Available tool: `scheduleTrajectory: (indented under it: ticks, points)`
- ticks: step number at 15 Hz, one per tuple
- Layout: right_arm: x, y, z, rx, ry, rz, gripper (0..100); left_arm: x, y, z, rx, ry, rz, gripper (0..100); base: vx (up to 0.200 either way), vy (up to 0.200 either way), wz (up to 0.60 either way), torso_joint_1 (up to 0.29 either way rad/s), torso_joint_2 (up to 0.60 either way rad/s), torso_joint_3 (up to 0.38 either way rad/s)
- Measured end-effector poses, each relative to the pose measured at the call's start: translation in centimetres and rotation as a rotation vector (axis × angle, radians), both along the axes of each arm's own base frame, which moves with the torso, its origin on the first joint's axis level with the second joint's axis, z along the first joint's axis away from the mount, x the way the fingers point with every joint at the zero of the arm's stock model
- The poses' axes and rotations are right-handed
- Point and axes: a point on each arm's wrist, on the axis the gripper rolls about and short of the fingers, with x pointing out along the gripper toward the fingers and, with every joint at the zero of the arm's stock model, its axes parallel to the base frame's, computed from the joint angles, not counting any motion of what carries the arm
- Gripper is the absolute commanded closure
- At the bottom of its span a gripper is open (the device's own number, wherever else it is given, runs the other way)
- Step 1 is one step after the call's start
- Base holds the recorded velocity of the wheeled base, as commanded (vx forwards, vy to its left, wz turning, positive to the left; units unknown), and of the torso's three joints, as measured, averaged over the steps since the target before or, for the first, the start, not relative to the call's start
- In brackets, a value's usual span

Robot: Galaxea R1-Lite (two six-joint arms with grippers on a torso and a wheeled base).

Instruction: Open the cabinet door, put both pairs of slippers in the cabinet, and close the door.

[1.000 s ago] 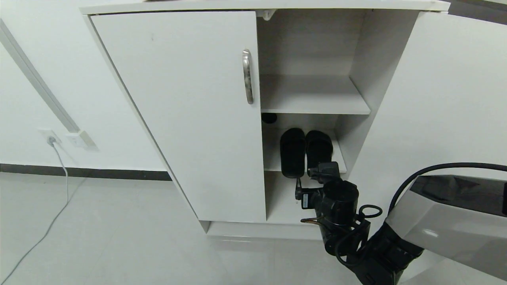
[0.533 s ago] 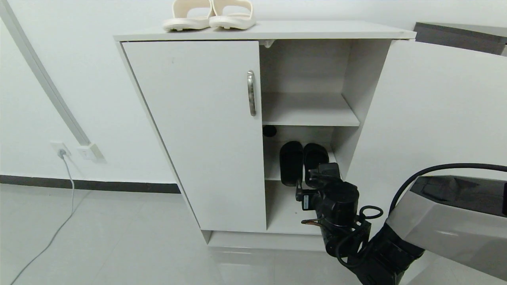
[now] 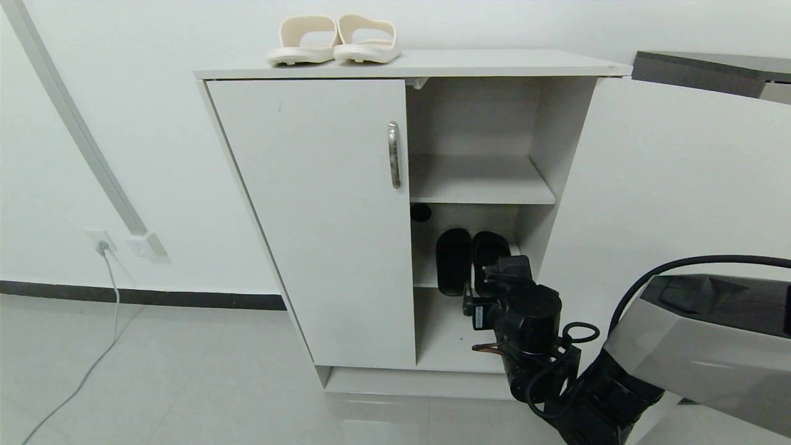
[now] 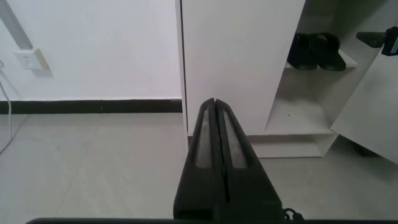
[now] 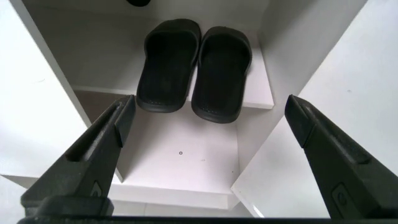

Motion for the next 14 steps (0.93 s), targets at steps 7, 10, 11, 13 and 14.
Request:
scheduleTrajectory:
  ticks: [7,10,11,13,14]
  points:
    - [-0.27,-0.34,0.08,-0.008,-0.014,0.002,0,0.0,0.0,0.0,0.0,0.0,0.0,100,0.0,0.114,0.0,0.003,0.0,0.004]
    - [-0.52,-0.32,0.32,-0.002,-0.021,0.008,0,0.0,0.0,0.0,0.0,0.0,0.0,100,0.0,0.2,0.0,0.002,0.0,0.004]
    - [-0.49,-0.44,0.25,-0.007,-0.016,0.005,0,0.0,0.0,0.0,0.0,0.0,0.0,100,0.0,0.2,0.0,0.002,0.0,0.002]
    - [-0.63,-0.44,0.27,-0.007,-0.017,0.007,0,0.0,0.0,0.0,0.0,0.0,0.0,100,0.0,0.2,0.0,0.0,0.0,0.005]
    - [-0.67,-0.5,0.24,-0.011,-0.017,0.008,0,0.0,0.0,0.0,0.0,0.0,0.0,100,0.0,0.2,0.0,0.007,0.0,0.002]
